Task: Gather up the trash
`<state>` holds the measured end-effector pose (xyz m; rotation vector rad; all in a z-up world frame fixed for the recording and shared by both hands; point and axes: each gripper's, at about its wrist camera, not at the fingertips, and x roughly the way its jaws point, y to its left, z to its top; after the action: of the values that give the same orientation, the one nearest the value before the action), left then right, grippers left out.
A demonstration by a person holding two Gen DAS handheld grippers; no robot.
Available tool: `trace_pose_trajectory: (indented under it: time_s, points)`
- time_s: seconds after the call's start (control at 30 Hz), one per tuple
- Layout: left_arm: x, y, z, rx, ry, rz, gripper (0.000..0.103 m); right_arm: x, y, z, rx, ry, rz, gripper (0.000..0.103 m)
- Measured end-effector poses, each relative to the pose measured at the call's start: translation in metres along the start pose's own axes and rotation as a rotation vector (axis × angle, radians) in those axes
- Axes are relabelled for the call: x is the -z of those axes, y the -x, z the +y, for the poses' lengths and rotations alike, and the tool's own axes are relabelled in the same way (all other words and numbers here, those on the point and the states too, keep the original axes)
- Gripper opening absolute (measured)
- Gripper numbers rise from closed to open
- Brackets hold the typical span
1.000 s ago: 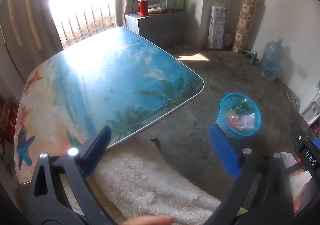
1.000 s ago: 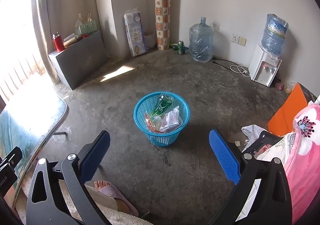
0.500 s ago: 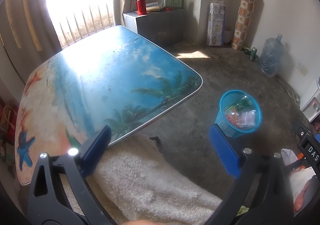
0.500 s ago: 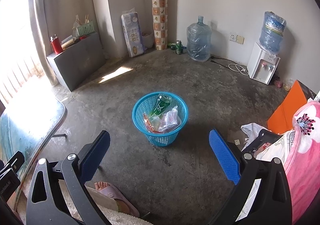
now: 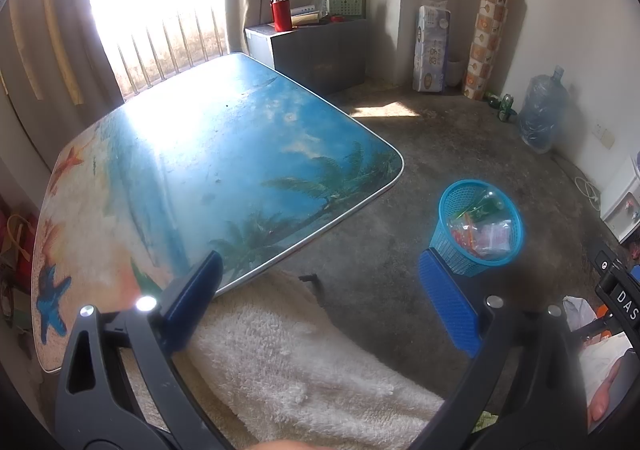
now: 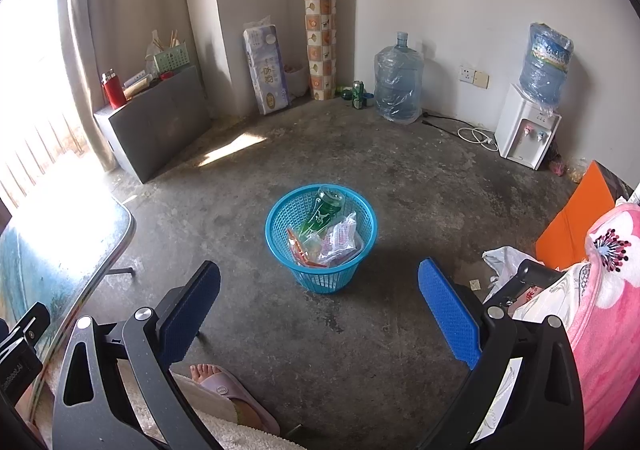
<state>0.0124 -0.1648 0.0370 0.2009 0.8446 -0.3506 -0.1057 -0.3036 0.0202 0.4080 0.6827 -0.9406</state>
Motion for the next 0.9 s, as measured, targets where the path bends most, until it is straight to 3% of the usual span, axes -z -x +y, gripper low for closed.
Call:
trace_pose_trajectory:
  time_s: [0.9]
  points:
    - [-0.0008, 0.0000, 0.0000, 0.000, 0.001, 0.003, 0.095, -0.0010, 0.0006, 0.0035, 0.000, 0.003, 0.000, 0.097]
